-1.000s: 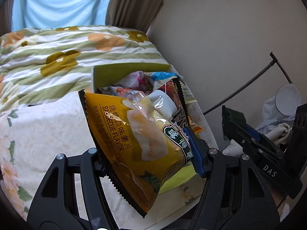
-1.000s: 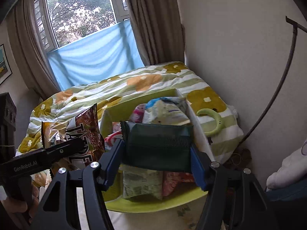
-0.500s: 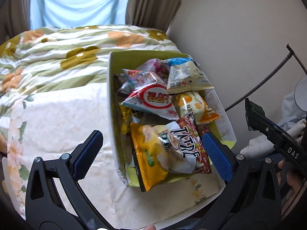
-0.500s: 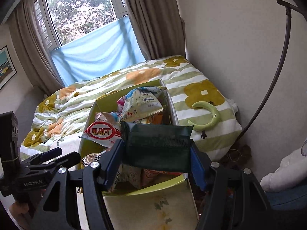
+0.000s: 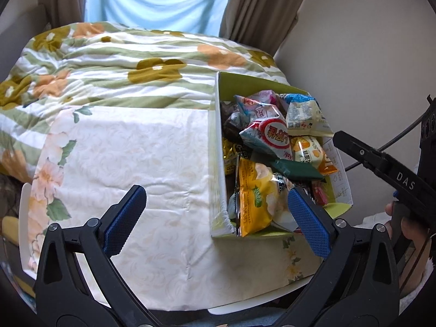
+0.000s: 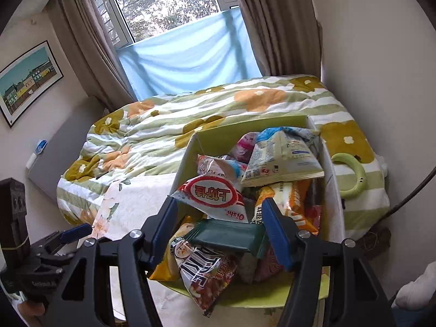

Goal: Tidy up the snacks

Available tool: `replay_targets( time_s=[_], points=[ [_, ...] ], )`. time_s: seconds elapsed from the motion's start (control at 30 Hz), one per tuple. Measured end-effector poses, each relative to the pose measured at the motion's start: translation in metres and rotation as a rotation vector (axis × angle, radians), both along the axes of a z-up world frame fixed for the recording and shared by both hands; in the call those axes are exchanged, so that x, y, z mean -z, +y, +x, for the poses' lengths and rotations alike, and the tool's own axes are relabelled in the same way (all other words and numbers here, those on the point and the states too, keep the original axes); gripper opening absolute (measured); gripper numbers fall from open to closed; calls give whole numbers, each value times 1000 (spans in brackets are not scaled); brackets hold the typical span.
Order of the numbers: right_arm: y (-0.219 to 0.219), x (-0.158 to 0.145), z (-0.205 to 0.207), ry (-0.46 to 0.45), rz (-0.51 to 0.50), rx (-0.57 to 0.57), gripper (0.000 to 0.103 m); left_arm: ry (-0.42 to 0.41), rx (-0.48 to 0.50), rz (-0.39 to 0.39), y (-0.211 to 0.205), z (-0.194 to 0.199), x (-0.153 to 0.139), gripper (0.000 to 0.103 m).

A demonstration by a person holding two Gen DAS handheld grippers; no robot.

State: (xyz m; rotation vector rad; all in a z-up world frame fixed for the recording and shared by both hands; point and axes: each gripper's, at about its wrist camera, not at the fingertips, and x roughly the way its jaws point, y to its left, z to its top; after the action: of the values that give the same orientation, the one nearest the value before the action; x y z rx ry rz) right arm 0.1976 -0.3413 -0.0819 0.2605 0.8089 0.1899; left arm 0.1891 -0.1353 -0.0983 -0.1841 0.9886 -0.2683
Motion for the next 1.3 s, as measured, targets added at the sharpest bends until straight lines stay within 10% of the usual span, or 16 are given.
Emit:
replay_targets(
  time_s=[0.23,0.6,0.73,0.93,1.3],
  points=[
    [13,-3,-10,0,-38,-18,59,-24,-24,13,20,-16,-10,102],
    [53,-60,-73,-138,-134,31,60,-280,-58,167,63,-67,-96,103],
    [70,-75,-103,-179,-166,55,88,-343,-82,201,79,-99,-114,103],
    [89,-81,-141,-203,-218,116,102,-379,-100,227,99,-139,-121,103],
    [97,-75,-179,-198,-224,161,102,-383,-83,219,109,-172,-114,103]
  ],
)
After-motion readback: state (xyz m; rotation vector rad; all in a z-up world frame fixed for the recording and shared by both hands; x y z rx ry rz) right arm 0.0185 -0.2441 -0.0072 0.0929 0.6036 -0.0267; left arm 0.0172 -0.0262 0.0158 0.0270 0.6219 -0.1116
